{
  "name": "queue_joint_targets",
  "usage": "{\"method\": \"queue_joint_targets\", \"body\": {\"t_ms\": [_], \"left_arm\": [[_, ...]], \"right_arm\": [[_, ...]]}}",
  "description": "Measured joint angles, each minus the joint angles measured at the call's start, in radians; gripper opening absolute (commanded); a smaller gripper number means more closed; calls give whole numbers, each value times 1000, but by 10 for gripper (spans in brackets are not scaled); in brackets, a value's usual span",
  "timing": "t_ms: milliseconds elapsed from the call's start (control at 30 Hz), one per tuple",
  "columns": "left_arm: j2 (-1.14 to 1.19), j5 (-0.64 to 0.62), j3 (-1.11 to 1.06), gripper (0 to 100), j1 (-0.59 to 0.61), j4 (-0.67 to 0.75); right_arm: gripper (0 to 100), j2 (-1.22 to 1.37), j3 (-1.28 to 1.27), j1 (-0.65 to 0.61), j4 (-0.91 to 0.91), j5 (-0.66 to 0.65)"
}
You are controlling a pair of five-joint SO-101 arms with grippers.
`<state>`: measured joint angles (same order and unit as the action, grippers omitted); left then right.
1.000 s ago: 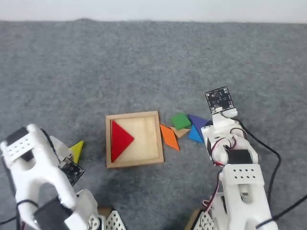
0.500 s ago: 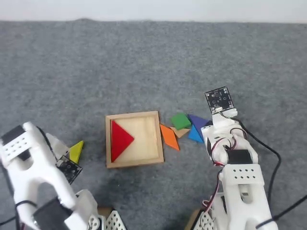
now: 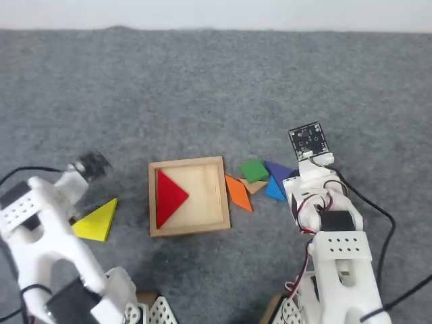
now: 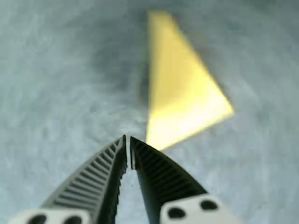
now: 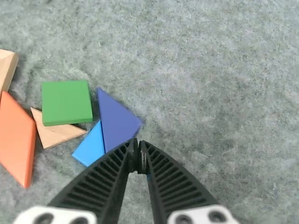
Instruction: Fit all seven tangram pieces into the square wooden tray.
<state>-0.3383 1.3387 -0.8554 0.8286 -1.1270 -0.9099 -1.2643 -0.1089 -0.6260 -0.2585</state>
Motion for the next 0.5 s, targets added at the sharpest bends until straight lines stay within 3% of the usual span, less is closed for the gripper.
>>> {"method": "queue_joint_targets", "body": {"t_ms": [67,133,267,500], "left_arm": [[0,-173,-41,13,0,37],[0,-256,-69,13,0,44],[0,-287,-69,14,0,35],[0,-298,-5,23,-40,-141]], "right_arm": [[9,0,0,0,0,0],[9,0,0,0,0,0],[9,0,0,0,0,0],[9,0,0,0,0,0]]}}
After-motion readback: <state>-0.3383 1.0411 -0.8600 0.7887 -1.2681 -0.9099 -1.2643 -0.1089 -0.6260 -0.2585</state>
